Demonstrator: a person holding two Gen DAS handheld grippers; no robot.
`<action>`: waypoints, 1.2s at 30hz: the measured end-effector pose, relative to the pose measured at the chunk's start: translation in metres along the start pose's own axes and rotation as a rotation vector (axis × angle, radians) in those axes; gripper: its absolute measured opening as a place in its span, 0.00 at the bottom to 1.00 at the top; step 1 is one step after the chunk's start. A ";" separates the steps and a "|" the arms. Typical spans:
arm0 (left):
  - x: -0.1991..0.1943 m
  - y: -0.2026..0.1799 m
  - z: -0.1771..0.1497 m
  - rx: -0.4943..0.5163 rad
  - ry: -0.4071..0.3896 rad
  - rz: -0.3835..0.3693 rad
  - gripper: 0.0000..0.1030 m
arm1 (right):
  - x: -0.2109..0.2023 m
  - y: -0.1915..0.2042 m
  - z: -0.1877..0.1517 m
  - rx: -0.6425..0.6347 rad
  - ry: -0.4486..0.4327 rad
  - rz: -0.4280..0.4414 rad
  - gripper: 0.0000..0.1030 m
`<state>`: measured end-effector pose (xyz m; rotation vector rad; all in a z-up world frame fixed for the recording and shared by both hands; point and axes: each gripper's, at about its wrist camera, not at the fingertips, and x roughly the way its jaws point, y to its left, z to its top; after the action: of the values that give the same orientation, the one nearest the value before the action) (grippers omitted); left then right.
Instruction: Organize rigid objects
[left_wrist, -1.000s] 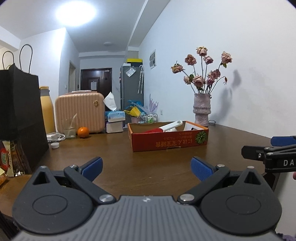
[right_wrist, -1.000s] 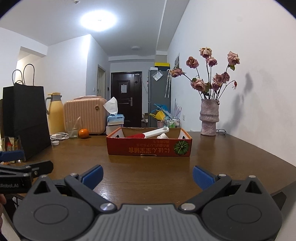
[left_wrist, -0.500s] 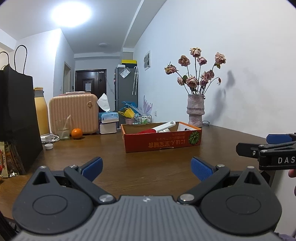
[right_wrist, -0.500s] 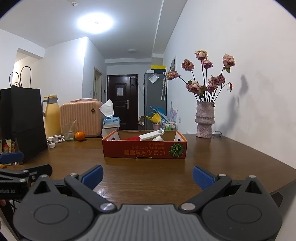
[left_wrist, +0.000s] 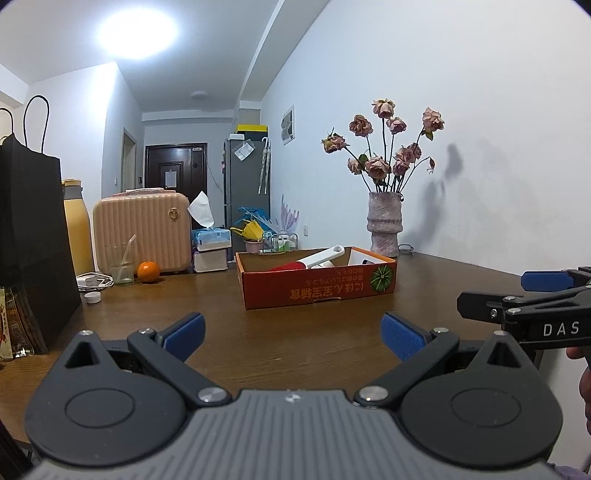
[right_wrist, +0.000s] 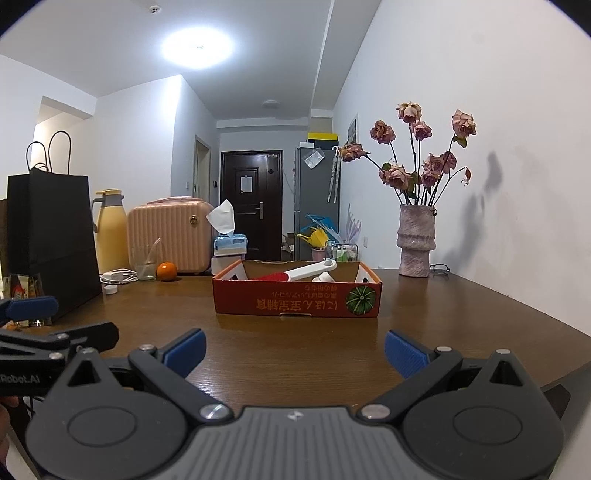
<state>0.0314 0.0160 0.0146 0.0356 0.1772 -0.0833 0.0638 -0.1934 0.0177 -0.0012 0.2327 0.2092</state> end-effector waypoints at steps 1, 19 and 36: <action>0.000 0.000 0.000 0.000 0.001 -0.001 1.00 | 0.000 0.000 0.000 0.000 0.001 0.001 1.00; 0.000 0.001 -0.001 -0.006 0.011 -0.006 1.00 | 0.003 -0.001 -0.002 0.005 0.013 -0.004 1.00; 0.000 0.000 0.000 -0.006 0.007 -0.004 1.00 | 0.003 -0.001 -0.003 0.006 0.013 -0.006 1.00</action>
<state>0.0318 0.0164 0.0144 0.0299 0.1849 -0.0871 0.0663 -0.1938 0.0144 0.0026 0.2467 0.2024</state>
